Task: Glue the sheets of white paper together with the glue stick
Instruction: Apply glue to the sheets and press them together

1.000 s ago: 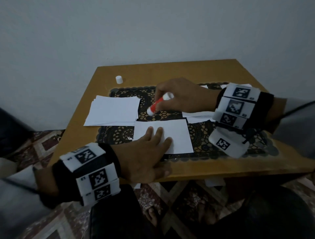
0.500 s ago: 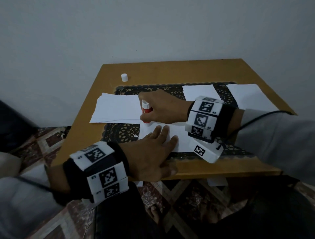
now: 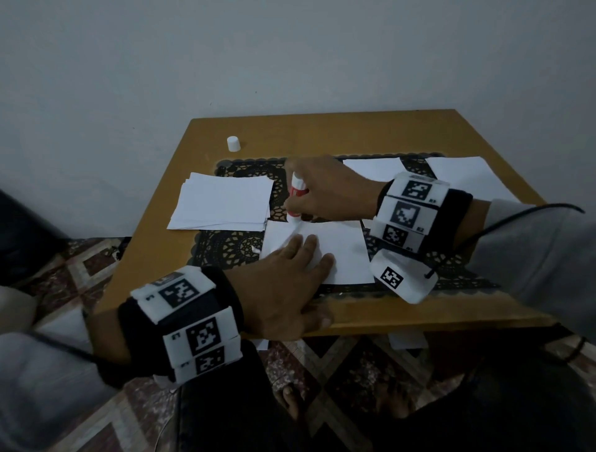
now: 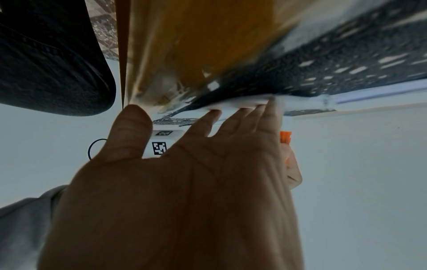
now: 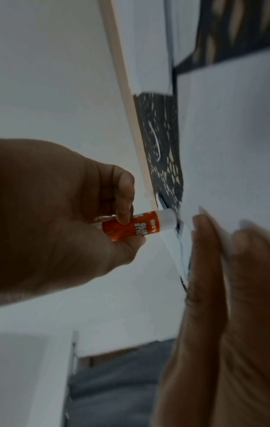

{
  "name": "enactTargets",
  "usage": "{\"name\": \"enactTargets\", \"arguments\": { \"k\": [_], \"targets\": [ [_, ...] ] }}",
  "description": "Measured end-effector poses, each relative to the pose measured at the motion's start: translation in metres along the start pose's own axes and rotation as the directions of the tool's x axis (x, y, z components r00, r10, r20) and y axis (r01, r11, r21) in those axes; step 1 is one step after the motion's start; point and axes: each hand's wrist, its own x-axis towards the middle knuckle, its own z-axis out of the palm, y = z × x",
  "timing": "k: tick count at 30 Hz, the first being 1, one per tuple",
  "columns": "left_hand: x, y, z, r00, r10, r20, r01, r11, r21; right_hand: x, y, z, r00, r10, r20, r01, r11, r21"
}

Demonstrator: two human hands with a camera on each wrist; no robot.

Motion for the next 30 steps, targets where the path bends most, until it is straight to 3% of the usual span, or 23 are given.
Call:
{"name": "enactTargets", "arguments": {
  "k": [5, 21, 30],
  "targets": [
    [-0.003, -0.006, -0.002, 1.0, 0.0, -0.014, -0.001, 0.997, -0.083, -0.003, 0.013, -0.013, 0.994, 0.065, -0.088, -0.062, 0.997, 0.04],
    [-0.009, -0.012, 0.013, 0.987, -0.003, -0.163, 0.017, 0.996, 0.084, 0.01, -0.02, 0.018, 0.993, -0.09, 0.083, 0.092, 0.995, -0.028],
    [-0.01, -0.012, 0.011, 0.988, 0.001, -0.156, 0.016, 0.994, 0.109, 0.007, -0.013, 0.011, 0.992, -0.054, 0.114, 0.066, 0.993, -0.099]
  ]
}}
